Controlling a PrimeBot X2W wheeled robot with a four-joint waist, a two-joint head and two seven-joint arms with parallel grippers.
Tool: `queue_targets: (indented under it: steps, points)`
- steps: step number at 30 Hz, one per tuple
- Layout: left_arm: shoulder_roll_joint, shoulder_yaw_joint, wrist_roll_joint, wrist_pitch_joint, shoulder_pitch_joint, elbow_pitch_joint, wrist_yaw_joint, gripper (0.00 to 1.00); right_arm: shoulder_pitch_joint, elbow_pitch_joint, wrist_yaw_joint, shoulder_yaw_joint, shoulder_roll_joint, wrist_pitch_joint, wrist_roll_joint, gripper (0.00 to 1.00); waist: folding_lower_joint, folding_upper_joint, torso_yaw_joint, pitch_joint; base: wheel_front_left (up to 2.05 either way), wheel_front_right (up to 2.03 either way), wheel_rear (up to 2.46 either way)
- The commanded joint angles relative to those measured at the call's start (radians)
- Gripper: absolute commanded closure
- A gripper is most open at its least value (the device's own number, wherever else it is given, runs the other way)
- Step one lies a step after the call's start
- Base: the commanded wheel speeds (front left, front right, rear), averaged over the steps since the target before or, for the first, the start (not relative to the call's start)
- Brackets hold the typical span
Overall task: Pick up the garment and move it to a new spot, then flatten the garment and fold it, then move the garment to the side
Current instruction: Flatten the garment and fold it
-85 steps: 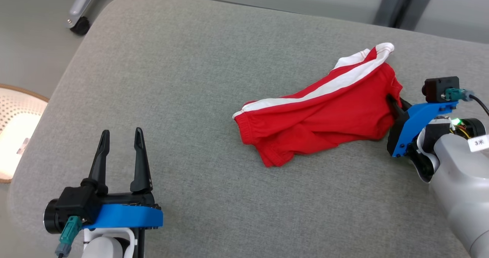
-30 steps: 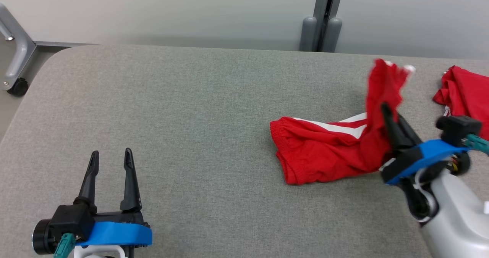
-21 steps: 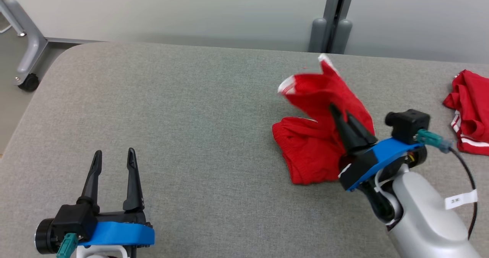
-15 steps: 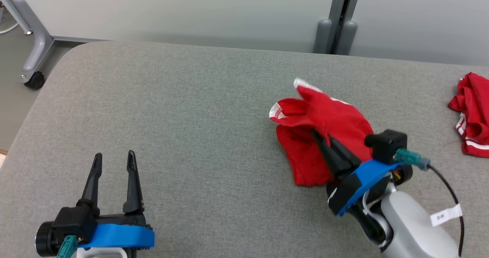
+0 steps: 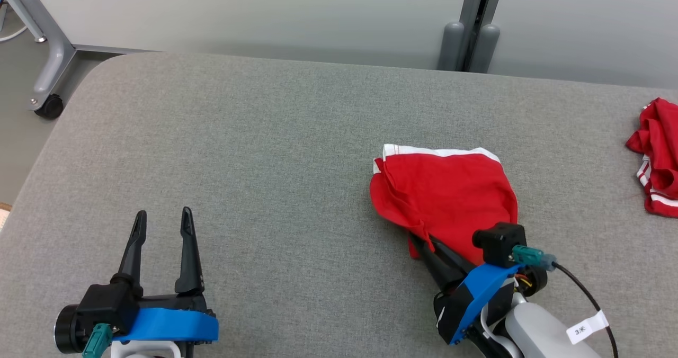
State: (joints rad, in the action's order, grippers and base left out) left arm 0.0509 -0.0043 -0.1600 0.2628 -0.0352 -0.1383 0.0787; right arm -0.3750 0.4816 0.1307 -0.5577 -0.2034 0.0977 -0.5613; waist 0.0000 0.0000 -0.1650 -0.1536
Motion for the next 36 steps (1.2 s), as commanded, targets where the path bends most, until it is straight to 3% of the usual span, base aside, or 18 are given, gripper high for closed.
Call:
queue_targets:
  steps: [1,2,3,4,11,20,29,36]
  points:
    - [-0.001,0.005,-0.003,0.003,-0.010,-0.003,0.002,0.00,0.013,0.010,0.000,-0.007,0.002,0.009,-0.006,1.00,0.0000,0.0000,0.000,0.001,0.00,0.00,0.00]
    - [-0.001,0.007,-0.002,0.003,-0.009,-0.004,0.003,0.00,0.013,0.016,0.000,-0.014,0.002,0.012,-0.008,0.74,0.0000,0.0000,0.001,0.002,0.00,0.00,0.00]
    - [-0.001,0.009,-0.001,0.003,-0.007,-0.004,0.003,0.00,0.012,0.019,0.000,-0.025,0.001,0.016,-0.008,0.56,0.0000,0.0000,0.002,0.004,0.00,0.00,0.00]
    - [-0.001,0.009,0.000,0.003,-0.006,-0.005,0.004,0.00,0.011,0.023,0.000,-0.031,-0.003,0.023,-0.006,0.00,0.0000,0.0000,0.002,0.005,0.00,0.00,0.00]
    - [-0.001,0.013,0.003,0.003,0.006,-0.005,0.007,0.00,0.030,-0.033,0.000,0.016,-0.029,0.095,0.030,0.00,0.0000,0.0000,0.011,0.020,0.00,0.00,0.00]
    - [-0.001,0.020,0.012,0.003,0.025,-0.002,0.008,0.00,0.097,-0.120,0.000,0.266,-0.050,0.133,0.097,0.00,0.0000,0.0000,0.025,0.038,0.00,0.00,0.00]
    - [-0.001,0.030,0.025,0.003,0.040,-0.001,0.014,0.00,0.174,-0.179,0.000,0.504,0.006,0.157,0.193,0.00,0.0000,0.0000,0.037,0.065,0.00,0.00,0.00]
    - [-0.001,0.033,0.038,0.003,0.057,0.014,0.006,0.00,0.251,-0.247,0.000,0.582,0.057,0.164,0.259,0.00,0.0000,0.0000,0.060,0.083,0.00,0.00,0.00]
